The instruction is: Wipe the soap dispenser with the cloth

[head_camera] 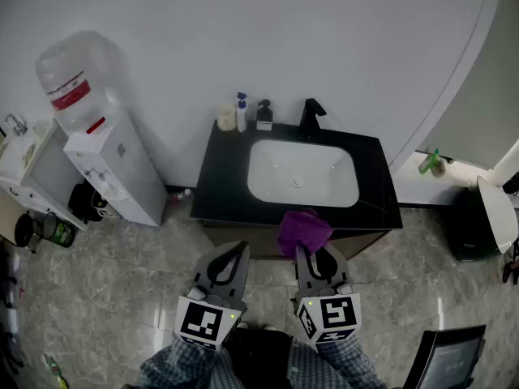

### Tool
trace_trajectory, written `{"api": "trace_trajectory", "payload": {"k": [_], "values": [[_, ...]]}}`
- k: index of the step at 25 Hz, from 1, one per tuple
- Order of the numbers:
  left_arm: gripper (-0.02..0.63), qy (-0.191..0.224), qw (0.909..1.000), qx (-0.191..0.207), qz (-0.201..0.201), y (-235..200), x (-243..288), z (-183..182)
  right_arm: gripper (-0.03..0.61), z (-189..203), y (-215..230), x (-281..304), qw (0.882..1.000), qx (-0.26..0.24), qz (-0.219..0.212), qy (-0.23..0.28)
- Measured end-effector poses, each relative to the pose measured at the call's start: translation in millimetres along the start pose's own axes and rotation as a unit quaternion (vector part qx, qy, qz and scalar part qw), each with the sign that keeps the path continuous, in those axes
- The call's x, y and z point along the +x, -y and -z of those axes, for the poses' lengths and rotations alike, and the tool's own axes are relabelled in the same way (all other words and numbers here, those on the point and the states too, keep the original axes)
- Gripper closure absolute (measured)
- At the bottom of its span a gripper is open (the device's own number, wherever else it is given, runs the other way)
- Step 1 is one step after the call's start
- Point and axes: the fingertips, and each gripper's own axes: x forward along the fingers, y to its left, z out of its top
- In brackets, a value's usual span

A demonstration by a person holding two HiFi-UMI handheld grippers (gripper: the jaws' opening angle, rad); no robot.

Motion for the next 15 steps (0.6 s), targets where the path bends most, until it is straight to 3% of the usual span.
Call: {"api": "trace_trajectory", "payload": {"k": [15], "values": [[0.612,0.0,1.0,0.002,0.001,4.4,1.6,0.6,0.503,1.9,7.8,-2.8,1.0,0.009,0.009,0.0]]}}
